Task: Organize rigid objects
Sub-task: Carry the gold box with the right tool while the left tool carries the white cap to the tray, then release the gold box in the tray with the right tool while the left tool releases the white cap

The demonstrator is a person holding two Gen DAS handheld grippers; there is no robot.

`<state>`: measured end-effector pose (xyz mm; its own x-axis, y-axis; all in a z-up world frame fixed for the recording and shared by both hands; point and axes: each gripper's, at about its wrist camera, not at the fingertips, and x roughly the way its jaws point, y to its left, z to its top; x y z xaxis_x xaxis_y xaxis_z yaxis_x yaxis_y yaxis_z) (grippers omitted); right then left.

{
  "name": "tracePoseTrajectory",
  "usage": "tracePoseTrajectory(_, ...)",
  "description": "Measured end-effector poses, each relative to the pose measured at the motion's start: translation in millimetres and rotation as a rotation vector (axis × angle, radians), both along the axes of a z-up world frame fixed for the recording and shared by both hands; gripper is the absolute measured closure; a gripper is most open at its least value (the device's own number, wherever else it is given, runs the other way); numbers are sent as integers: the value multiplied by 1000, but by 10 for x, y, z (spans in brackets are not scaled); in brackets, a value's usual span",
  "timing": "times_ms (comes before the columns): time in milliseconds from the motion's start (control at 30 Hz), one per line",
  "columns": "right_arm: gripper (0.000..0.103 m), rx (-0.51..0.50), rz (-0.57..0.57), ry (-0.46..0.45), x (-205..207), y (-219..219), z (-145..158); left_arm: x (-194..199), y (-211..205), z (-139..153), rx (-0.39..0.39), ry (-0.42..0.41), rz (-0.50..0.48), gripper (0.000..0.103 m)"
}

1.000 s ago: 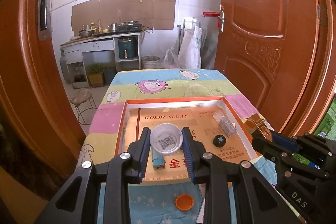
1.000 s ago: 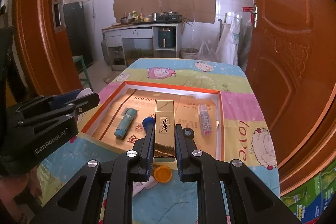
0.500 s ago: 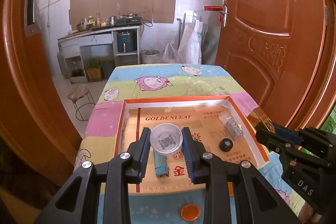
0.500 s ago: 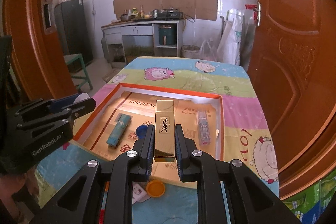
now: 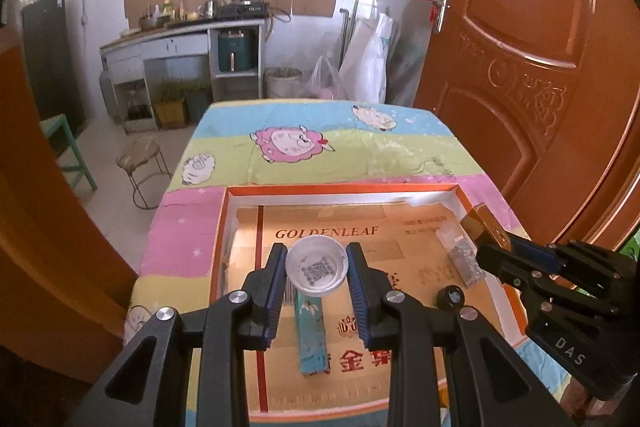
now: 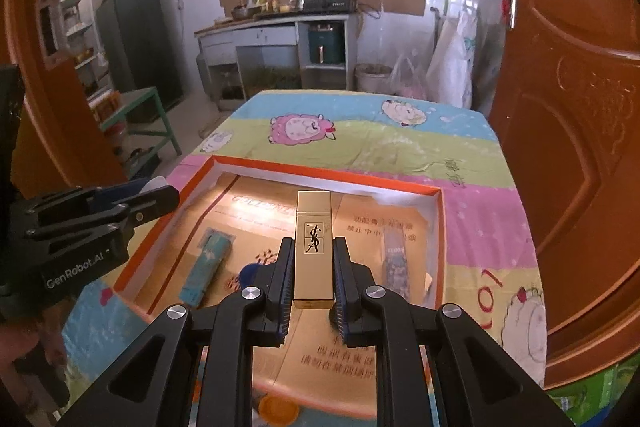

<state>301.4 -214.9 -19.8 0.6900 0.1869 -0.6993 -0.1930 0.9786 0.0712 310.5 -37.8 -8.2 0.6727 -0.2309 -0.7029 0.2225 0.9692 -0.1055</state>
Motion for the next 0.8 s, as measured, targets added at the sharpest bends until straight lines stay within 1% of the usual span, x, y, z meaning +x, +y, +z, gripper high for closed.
tracePoseTrajectory(333, 85, 29, 29, 79, 507, -12, -151, 466, 33, -250, -49, 119, 21, 73)
tracePoseTrajectory(500, 85, 23, 38, 122, 704, 27, -266, 624, 56, -368, -29, 157, 42, 73)
tracePoseTrajectory(600, 85, 12, 42, 142, 793, 61, -343, 694, 70, -416, -32, 175, 50, 73)
tracePoseTrajectory(800, 85, -11, 49, 175, 916, 107, -504, 793, 90, -520, -11, 194, 72, 73)
